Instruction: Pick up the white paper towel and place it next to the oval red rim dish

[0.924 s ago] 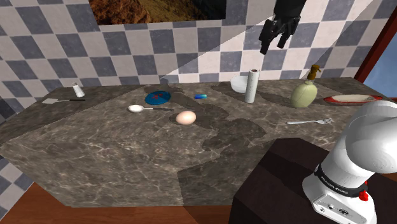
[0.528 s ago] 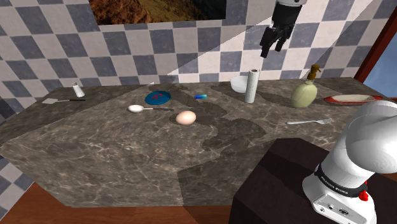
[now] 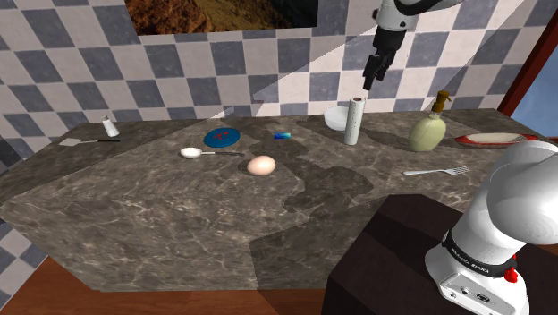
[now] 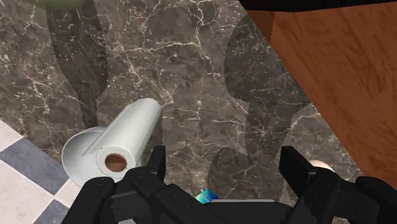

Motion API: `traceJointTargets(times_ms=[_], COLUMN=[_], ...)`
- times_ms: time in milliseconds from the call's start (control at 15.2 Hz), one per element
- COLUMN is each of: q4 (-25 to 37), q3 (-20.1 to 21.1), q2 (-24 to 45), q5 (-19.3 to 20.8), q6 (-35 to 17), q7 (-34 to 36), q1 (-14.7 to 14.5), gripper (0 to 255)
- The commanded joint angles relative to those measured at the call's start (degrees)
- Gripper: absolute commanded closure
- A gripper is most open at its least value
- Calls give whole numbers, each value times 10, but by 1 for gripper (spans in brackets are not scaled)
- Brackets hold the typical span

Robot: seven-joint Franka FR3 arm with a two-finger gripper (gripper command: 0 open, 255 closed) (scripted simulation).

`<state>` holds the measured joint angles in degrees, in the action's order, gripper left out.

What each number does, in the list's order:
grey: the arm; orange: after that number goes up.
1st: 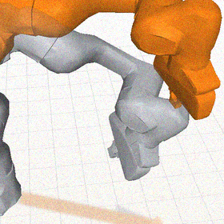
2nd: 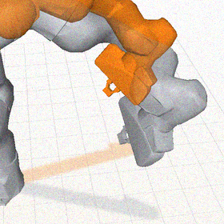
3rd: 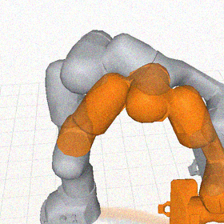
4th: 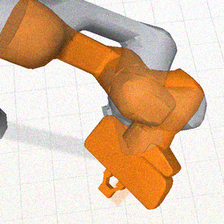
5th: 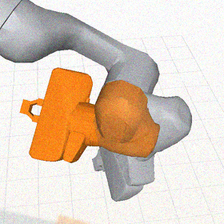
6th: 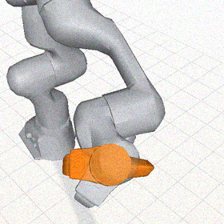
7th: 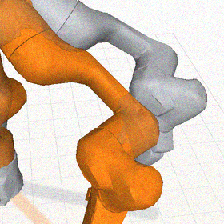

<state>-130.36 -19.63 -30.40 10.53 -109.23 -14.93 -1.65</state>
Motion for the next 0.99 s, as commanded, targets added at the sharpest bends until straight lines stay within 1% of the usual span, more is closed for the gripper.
traceJointTargets(times_ms=[0, 264, 462, 726, 924], q4=[10, 46, 83, 143, 199], q3=[-25, -77, -112, -147, -156], q2=[33, 114, 184, 288, 372], q5=[0, -17, -45, -104, -157], q6=[-21, -60, -84, -106, -112], q7=[-44, -135, -209, -315, -395], q1=[-6, -21, -32, -35, -23], gripper=[0, 0, 0, 0, 0])
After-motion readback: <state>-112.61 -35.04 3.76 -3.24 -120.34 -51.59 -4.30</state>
